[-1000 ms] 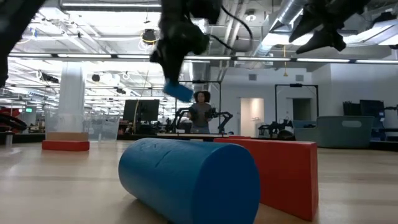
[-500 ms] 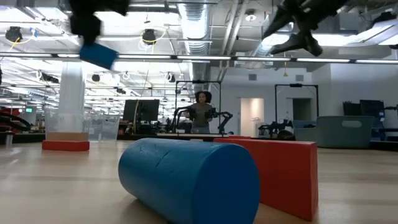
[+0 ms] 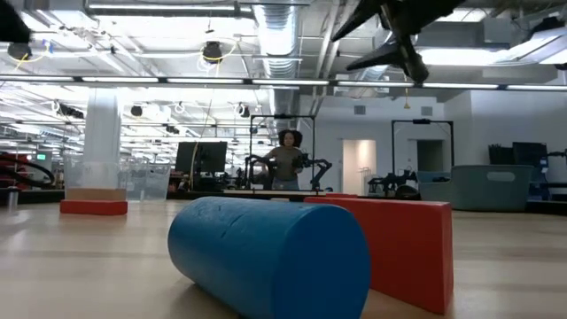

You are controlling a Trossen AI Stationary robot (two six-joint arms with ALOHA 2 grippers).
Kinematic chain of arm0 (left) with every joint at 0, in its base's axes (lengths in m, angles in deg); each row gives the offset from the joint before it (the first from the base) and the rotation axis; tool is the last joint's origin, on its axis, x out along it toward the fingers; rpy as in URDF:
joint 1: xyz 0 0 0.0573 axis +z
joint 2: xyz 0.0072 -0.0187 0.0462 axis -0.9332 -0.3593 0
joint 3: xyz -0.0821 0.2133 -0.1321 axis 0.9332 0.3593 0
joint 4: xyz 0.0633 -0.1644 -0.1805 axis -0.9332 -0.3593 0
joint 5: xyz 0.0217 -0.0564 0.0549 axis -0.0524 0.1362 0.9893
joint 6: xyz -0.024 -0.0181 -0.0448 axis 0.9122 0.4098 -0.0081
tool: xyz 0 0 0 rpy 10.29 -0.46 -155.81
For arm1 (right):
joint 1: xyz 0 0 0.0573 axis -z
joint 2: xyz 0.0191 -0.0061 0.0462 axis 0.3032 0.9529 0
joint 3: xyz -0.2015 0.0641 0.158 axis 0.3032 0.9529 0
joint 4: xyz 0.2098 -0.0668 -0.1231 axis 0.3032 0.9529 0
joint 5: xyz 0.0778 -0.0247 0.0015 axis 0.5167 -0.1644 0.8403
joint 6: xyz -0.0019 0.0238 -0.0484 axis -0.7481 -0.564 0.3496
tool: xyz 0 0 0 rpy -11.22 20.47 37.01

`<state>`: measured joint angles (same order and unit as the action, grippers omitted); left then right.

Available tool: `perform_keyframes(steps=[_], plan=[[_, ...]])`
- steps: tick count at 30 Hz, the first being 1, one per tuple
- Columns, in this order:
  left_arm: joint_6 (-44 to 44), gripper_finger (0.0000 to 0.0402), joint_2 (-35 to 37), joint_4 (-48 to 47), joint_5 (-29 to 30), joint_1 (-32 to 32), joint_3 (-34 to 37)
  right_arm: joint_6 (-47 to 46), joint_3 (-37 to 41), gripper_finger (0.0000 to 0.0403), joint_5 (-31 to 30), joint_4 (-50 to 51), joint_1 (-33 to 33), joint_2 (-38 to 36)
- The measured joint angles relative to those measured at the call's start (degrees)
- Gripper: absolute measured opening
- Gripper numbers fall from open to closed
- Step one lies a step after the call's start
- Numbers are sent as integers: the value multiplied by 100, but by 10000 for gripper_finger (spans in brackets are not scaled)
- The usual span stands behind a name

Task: Sort & place blocks by color
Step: Put the top blue block into the yellow bin

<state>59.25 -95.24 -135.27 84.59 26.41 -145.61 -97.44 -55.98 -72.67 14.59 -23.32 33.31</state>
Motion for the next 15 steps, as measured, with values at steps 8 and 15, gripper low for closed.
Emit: perform_keyframes(steps=[8, 15], plan=[[1250, 126, 0, 444, -42, -1427, 465, -2, -666, 244, -149, -1, -387, 831], [1758, 126, -150, 1595, 530, -2136, 937, -3, -1140, 244, -130, 50, -402, 1365]])
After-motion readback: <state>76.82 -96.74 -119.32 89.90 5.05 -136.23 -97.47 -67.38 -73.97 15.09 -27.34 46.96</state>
